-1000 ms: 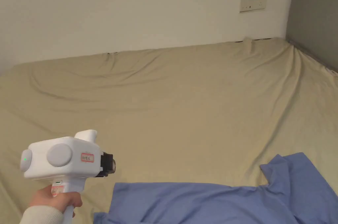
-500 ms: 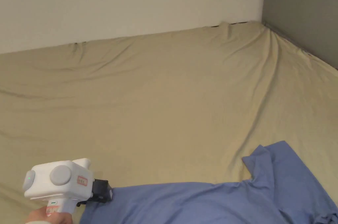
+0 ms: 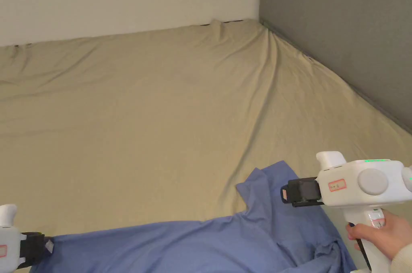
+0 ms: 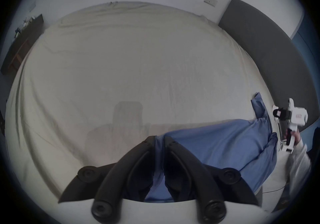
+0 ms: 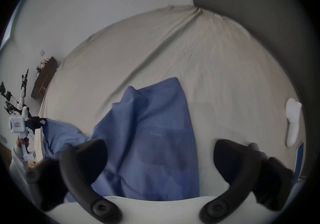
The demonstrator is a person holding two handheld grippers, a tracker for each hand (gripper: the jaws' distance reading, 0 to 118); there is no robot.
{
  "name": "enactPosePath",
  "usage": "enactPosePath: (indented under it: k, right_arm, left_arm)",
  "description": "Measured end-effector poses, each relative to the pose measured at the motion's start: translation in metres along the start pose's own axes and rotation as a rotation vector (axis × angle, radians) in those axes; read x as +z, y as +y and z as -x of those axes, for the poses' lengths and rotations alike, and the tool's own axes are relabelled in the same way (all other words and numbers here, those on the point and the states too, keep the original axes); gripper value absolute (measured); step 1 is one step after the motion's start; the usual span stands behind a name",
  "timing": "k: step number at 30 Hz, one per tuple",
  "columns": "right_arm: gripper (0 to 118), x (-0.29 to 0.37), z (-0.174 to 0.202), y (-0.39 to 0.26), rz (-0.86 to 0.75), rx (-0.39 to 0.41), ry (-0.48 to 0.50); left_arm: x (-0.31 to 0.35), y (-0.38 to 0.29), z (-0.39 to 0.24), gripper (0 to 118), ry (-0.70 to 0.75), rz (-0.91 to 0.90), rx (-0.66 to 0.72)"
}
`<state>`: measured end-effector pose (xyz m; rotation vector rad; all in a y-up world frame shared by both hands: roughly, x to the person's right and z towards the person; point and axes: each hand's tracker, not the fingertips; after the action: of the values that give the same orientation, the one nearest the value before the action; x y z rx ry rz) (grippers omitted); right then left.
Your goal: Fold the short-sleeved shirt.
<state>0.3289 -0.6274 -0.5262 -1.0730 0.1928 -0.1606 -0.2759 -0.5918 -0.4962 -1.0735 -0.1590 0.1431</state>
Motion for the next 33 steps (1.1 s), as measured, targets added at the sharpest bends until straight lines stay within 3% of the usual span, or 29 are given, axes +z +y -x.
enactPosePath:
  k: [2, 4, 6, 8, 9, 10, 11, 12, 13, 14, 20, 24, 27, 29, 33]
  right_arm:
    - [117, -0.012, -0.002, 0.017, -0.033, 0.021, -0.009]
    - [117, -0.027, -0.001, 0.037, 0.022, 0.080, -0.093]
    - [109, -0.054, -0.007, 0.047, 0.058, 0.082, -0.142]
    - [81, -0.071, -0.014, 0.045, 0.162, 0.002, -0.154]
    - [79, -0.069, -0.006, 0.041, 0.158, 0.014, -0.246]
    - [71, -0.059, 0.000, 0.039, 0.089, 0.101, -0.260]
    - [44, -0.055, 0.003, 0.037, 0.087, 0.105, -0.233]
    - [5, -0.050, 0.003, 0.035, 0.075, 0.132, -0.231]
    - [3, -0.044, 0.008, 0.032, 0.049, 0.159, -0.232]
    - [3, -0.041, 0.008, 0.029, 0.028, 0.151, -0.181]
    - [3, 0.006, 0.024, 0.025, -0.112, 0.140, -0.116]
    - [3, 0.083, 0.026, 0.004, -0.273, 0.058, 0.000]
    - [3, 0.136, 0.023, -0.026, -0.322, 0.060, -0.006]
    - [3, 0.166, 0.017, -0.051, -0.338, 0.019, 0.024]
    - [3, 0.213, 0.022, -0.107, -0.339, 0.002, 0.031]
  left_arm:
    - [0.008, -0.002, -0.005, 10, 0.038, -0.031, -0.084]
    - [0.007, 0.002, 0.001, 10, 0.042, -0.008, -0.058]
    - [0.006, 0.000, 0.004, 10, 0.012, -0.001, -0.022]
    - [0.003, 0.000, 0.006, 10, 0.021, -0.003, -0.017]
    - [0.001, 0.000, 0.006, 10, 0.023, 0.001, -0.016]
    - [0.000, -0.002, 0.006, 10, 0.022, 0.002, -0.012]
    - [-0.001, -0.003, 0.005, 10, 0.022, -0.001, -0.010]
    - [-0.003, -0.002, 0.006, 10, 0.021, 0.001, -0.009]
    - [-0.005, -0.002, 0.006, 10, 0.025, 0.001, -0.005]
    - [-0.007, -0.002, 0.006, 10, 0.023, 0.004, 0.004]
    - [0.009, -0.005, 0.006, 10, 0.019, -0.048, 0.040]
    - [0.052, -0.025, 0.002, 10, 0.018, -0.103, 0.008]
    - [0.088, -0.050, -0.005, 10, 0.020, -0.134, -0.034]
    - [0.112, -0.072, -0.007, 10, 0.026, -0.167, -0.052]
    - [0.149, -0.119, -0.001, 10, -0.025, -0.206, 0.055]
